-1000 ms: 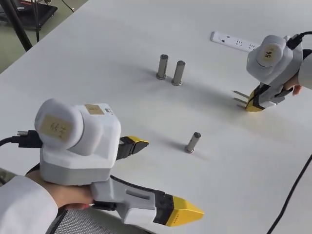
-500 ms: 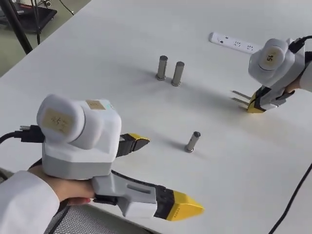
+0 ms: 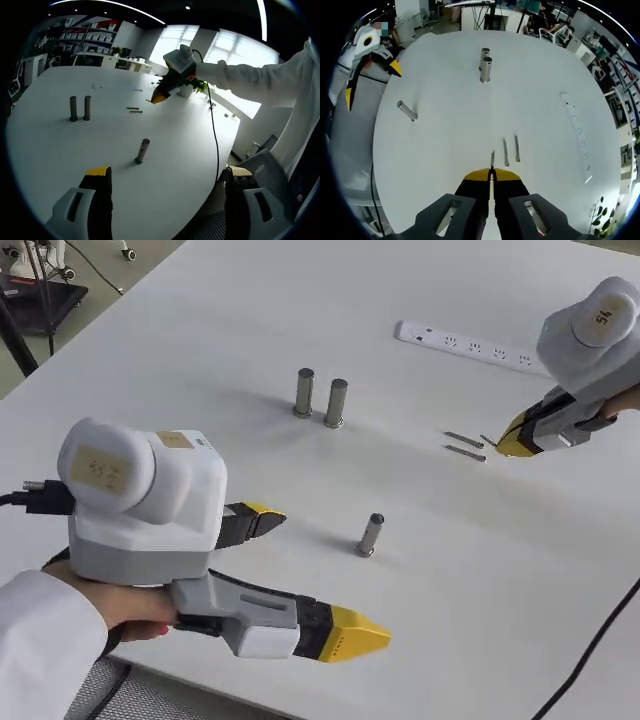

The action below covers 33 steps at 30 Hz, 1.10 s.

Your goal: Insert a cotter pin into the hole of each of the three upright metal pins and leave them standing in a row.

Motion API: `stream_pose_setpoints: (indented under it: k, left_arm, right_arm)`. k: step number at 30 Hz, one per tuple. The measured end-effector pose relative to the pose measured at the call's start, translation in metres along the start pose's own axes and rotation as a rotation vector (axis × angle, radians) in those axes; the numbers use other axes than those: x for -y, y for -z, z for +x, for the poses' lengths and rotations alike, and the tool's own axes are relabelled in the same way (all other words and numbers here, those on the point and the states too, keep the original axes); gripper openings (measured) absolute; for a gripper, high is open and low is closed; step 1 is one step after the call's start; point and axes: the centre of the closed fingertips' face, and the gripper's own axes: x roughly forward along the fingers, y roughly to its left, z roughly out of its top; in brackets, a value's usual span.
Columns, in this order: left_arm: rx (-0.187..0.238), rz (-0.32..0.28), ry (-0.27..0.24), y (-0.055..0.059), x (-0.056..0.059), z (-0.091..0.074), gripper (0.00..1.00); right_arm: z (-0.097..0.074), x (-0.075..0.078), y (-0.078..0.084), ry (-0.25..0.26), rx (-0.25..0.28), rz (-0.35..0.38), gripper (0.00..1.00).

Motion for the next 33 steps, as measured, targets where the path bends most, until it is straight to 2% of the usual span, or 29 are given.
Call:
stream_pose_setpoints:
  k: [5, 6, 7, 8, 10, 13, 15, 17, 20, 21, 23, 29, 31, 33]
  left_arm:
    - [0.006, 0.023, -0.001, -0.009, -0.004, -0.003, 0.9]
    - [0.008, 0.022, -0.001, -0.012, -0.006, -0.003, 0.88]
    - [0.012, 0.025, 0.005, -0.015, -0.006, -0.004, 0.84]
    - [0.017, 0.031, 0.019, -0.019, -0.005, -0.005, 0.77]
    - [0.03, 0.023, 0.017, -0.025, -0.007, -0.005, 0.69]
    - [0.042, 0.012, 0.035, -0.037, -0.008, -0.003, 0.66]
    - [0.05, -0.001, 0.052, -0.043, -0.007, -0.001, 0.64]
    - [0.058, -0.027, 0.067, -0.05, -0.006, 0.002, 0.61]
    - [0.074, -0.051, 0.098, -0.06, -0.003, 0.006, 0.53]
    - [0.079, -0.057, 0.109, -0.064, -0.002, 0.008, 0.51]
    - [0.075, -0.073, 0.119, -0.068, -0.002, 0.011, 0.51]
    - [0.051, -0.068, 0.128, -0.073, -0.004, 0.024, 0.49]
    - [0.06, -0.081, 0.154, -0.076, -0.001, 0.03, 0.45]
    - [0.051, -0.11, 0.188, -0.077, 0.004, 0.035, 0.41]
  right_arm:
    - [-0.02, -0.009, 0.003, 0.041, 0.046, -0.008, 0.0]
    - [-0.024, -0.011, 0.001, 0.055, 0.066, -0.009, 0.0]
    - [-0.03, -0.014, -0.004, 0.062, 0.108, -0.005, 0.0]
    - [-0.033, -0.016, -0.007, 0.071, 0.134, 0.001, 0.0]
    - [-0.043, -0.02, -0.013, 0.098, 0.178, -0.003, 0.0]
    - [-0.055, -0.031, -0.02, 0.118, 0.225, -0.003, 0.0]
    - [-0.062, -0.038, -0.03, 0.122, 0.293, 0.03, 0.0]
    - [-0.068, -0.047, -0.035, 0.127, 0.331, 0.033, 0.0]
    - [-0.072, -0.056, -0.039, 0.136, 0.355, 0.036, 0.0]
    - [-0.074, -0.063, -0.041, 0.138, 0.367, 0.028, 0.0]
    - [-0.076, -0.071, -0.046, 0.139, 0.385, 0.024, 0.0]
    - [-0.076, -0.099, -0.06, 0.121, 0.443, 0.009, 0.0]
    - [-0.076, -0.107, -0.064, 0.118, 0.457, -0.004, 0.0]
    - [-0.074, -0.114, -0.065, 0.115, 0.458, -0.014, 0.0]
